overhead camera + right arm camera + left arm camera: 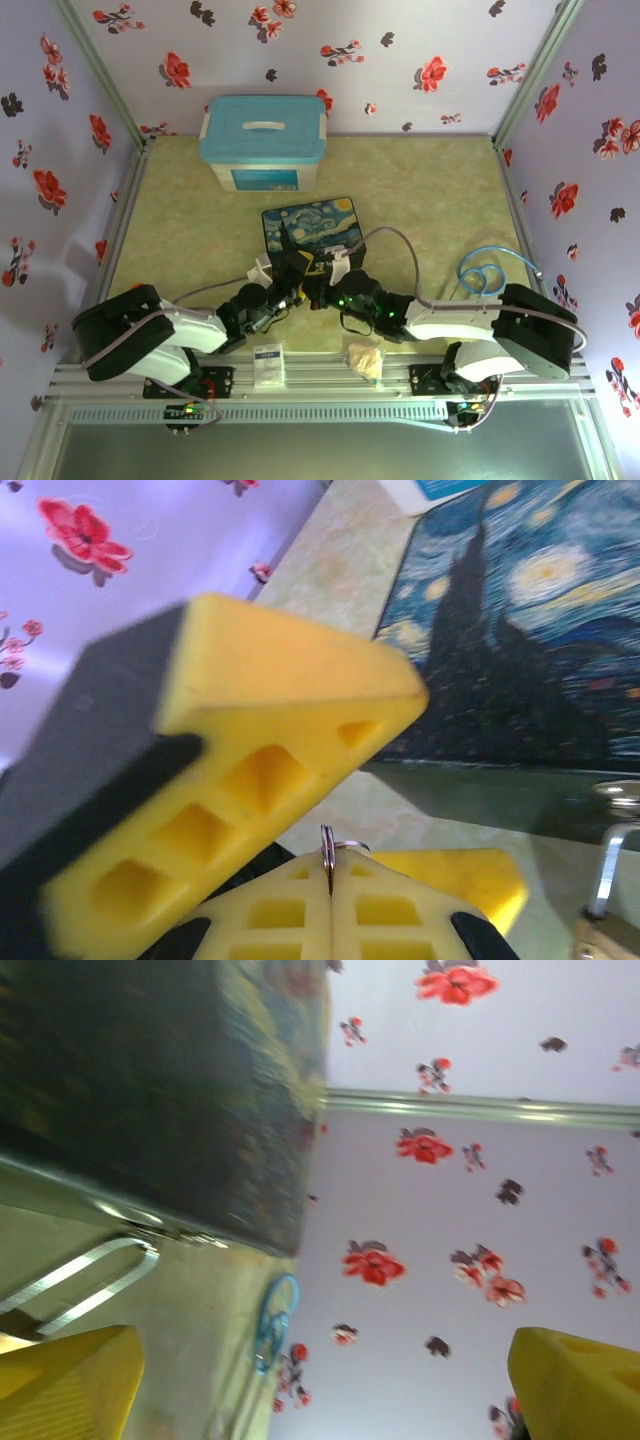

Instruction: Unlock the padlock with the key

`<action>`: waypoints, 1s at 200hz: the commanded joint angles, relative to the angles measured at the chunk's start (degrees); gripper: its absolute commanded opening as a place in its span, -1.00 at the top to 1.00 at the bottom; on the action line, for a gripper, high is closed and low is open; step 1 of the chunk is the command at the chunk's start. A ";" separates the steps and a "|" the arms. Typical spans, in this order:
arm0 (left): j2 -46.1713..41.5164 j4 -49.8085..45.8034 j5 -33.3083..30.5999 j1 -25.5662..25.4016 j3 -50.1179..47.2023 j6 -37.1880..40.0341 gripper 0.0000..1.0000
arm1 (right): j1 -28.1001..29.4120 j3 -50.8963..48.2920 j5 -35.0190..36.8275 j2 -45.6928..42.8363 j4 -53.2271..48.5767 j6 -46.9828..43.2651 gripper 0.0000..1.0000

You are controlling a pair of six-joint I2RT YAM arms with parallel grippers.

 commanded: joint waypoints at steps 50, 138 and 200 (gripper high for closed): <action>-3.64 5.87 -0.22 -0.82 -0.50 0.50 -0.34 | 0.73 -1.06 -1.99 2.57 7.44 0.67 1.00; -3.98 5.16 -2.81 -0.76 -2.52 1.24 0.02 | 0.73 -4.87 -0.04 -3.14 2.83 1.36 1.00; -4.28 5.01 -3.15 -0.69 -3.02 2.02 0.43 | 0.75 -5.16 0.50 -4.30 1.48 0.79 1.00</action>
